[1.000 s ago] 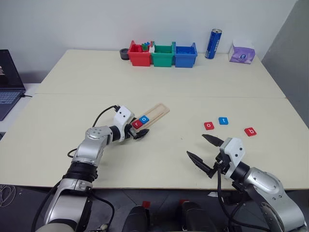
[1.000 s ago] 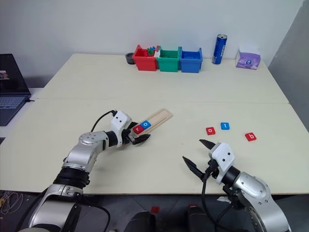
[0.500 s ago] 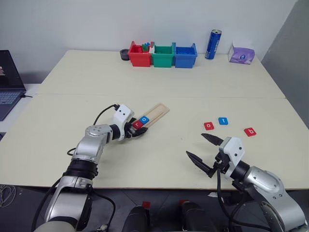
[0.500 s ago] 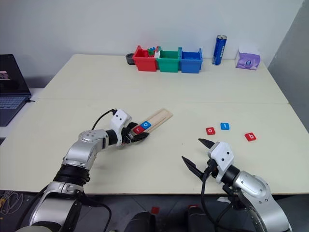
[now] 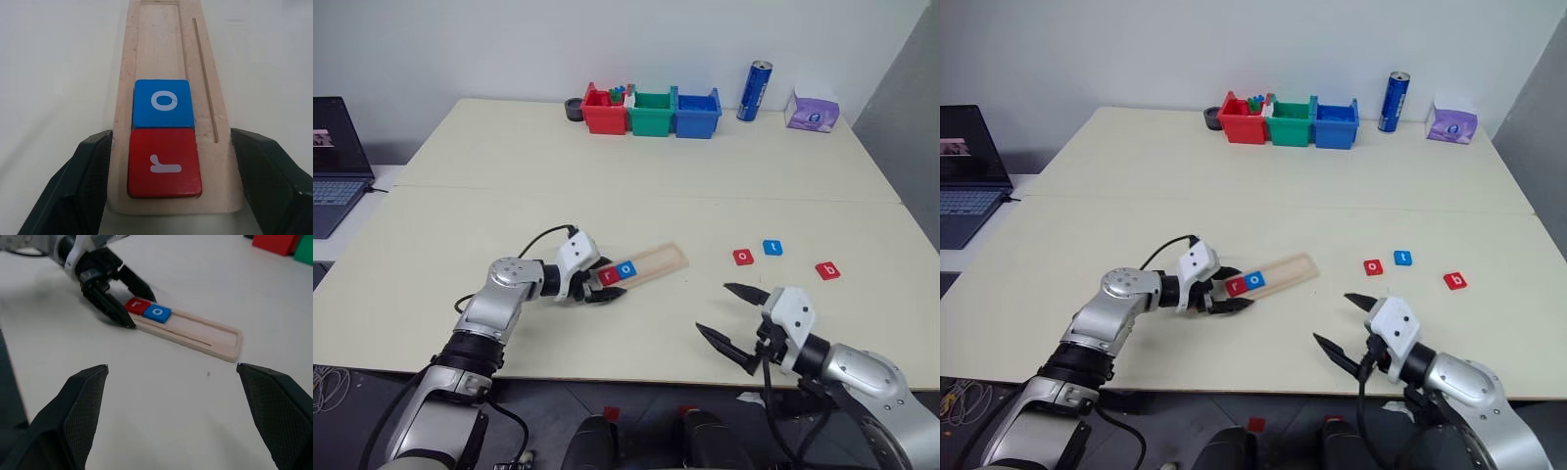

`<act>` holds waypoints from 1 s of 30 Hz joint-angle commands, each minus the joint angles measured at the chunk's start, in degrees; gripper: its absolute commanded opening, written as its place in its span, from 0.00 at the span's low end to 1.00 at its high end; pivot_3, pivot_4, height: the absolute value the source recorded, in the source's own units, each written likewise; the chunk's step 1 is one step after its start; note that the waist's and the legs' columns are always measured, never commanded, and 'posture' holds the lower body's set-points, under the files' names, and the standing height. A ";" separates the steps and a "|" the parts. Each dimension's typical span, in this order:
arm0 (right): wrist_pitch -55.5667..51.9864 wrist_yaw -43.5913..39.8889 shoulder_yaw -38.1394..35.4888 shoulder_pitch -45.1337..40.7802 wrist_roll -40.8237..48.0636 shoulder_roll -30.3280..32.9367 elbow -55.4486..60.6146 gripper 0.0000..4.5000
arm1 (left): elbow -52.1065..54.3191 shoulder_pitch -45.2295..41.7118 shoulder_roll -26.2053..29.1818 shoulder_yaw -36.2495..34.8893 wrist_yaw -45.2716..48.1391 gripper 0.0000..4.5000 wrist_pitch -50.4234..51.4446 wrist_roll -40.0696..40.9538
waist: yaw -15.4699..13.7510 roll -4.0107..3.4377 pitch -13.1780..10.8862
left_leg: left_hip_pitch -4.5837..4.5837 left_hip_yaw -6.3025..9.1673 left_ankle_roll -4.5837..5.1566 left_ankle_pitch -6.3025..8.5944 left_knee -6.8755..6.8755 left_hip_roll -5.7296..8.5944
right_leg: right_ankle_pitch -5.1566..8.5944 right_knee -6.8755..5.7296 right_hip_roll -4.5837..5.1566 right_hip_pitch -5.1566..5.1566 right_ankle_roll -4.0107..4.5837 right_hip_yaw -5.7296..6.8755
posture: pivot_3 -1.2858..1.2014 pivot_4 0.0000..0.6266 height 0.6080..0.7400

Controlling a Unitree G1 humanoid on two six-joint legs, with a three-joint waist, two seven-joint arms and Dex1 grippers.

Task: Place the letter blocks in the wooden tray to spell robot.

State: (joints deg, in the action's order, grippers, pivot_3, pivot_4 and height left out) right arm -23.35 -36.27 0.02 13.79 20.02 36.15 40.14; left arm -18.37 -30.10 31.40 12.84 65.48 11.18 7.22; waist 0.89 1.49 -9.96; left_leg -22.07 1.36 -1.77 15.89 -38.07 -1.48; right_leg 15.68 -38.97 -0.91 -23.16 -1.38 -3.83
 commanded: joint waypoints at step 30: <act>-2.60 -8.48 -10.56 6.13 5.63 8.71 1.88 1.00 | -5.82 -7.61 -5.42 7.50 14.44 0.99 -7.90 -2.60 | 0.69 0.06 -0.04 | 0.02 0.02 0.01 0.00 -0.03 0.08 | -0.01 -0.05 -0.23 0.00 -0.01 0.00 | 0.52 0.24 1.00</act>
State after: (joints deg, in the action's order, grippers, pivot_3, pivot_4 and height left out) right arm -26.80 -43.96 -9.98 19.76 25.90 44.07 40.45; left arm -25.35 -37.21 25.68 20.65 79.29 2.64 4.12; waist 1.58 1.56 -10.00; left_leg -22.05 1.38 -1.76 15.89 -38.10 -1.39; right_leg 15.67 -39.03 -1.14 -23.16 -1.39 -3.83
